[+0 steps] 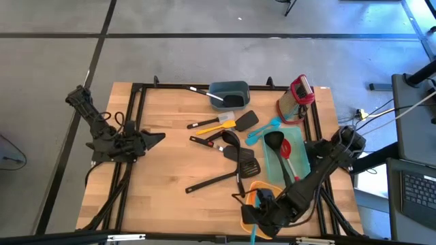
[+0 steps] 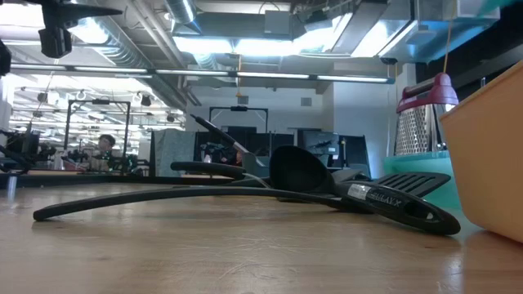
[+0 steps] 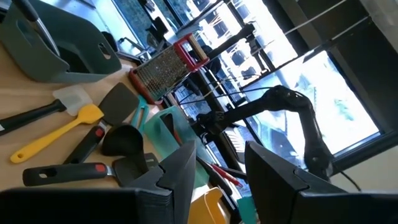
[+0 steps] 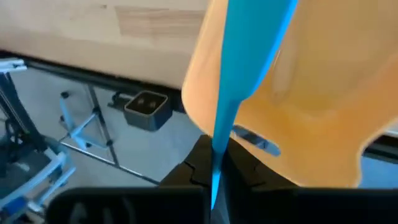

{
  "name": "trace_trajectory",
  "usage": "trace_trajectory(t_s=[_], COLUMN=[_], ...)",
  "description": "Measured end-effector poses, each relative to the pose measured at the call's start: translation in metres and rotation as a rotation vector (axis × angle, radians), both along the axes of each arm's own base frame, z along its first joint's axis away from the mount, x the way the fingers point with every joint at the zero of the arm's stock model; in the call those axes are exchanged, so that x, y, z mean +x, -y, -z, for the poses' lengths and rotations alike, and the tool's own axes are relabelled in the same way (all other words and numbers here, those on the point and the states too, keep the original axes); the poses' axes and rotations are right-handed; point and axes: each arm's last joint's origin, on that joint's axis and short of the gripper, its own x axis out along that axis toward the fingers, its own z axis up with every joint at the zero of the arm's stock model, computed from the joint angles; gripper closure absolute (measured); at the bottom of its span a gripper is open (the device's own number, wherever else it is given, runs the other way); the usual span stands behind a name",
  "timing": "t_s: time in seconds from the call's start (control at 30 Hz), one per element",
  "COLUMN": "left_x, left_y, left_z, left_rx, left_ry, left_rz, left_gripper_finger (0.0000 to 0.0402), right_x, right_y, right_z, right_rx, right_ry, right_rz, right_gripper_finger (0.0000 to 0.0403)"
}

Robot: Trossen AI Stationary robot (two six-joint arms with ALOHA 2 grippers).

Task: Pick & Place Kitchen Items
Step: Put the small blue spatula into the yellow bin

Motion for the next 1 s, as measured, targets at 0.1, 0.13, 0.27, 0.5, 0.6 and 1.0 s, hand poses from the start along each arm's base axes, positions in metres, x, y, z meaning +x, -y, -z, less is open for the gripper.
trace_trajectory(t_s=[0.1, 0.13, 0.27, 0.5, 0.6, 1.0], left_x=[0.000, 0.001, 0.003, 0.008, 0.009, 0.011], left_y=[0.000, 0.001, 0.003, 0.008, 0.010, 0.012], left_z=[0.000, 0.000, 0.002, 0.006, 0.007, 0.009], left_rx=[0.001, 0.003, 0.013, 0.020, 0.023, 0.012], left_ry=[-0.001, -0.003, -0.015, -0.034, -0.041, -0.042], left_rz=[0.002, 0.002, 0.004, 0.003, 0.003, -0.002], left_gripper_finger=[0.0270, 0.0270, 0.0270, 0.0270, 0.0270, 0.0270], right_x=[-0.004, -0.005, -0.013, -0.034, -0.039, -0.031], right_y=[0.004, 0.006, 0.018, 0.044, 0.049, 0.056], right_z=[0.010, 0.011, 0.011, 0.018, 0.023, 0.039], right_rx=[0.000, 0.004, 0.016, 0.040, 0.079, 0.189], right_ry=[-0.029, -0.030, -0.050, -0.128, -0.112, -0.079], right_rz=[0.004, 0.007, 0.013, -0.002, -0.009, -0.059], right_gripper_finger=[0.0390, 0.0390, 0.0390, 0.0390, 0.0390, 0.0390])
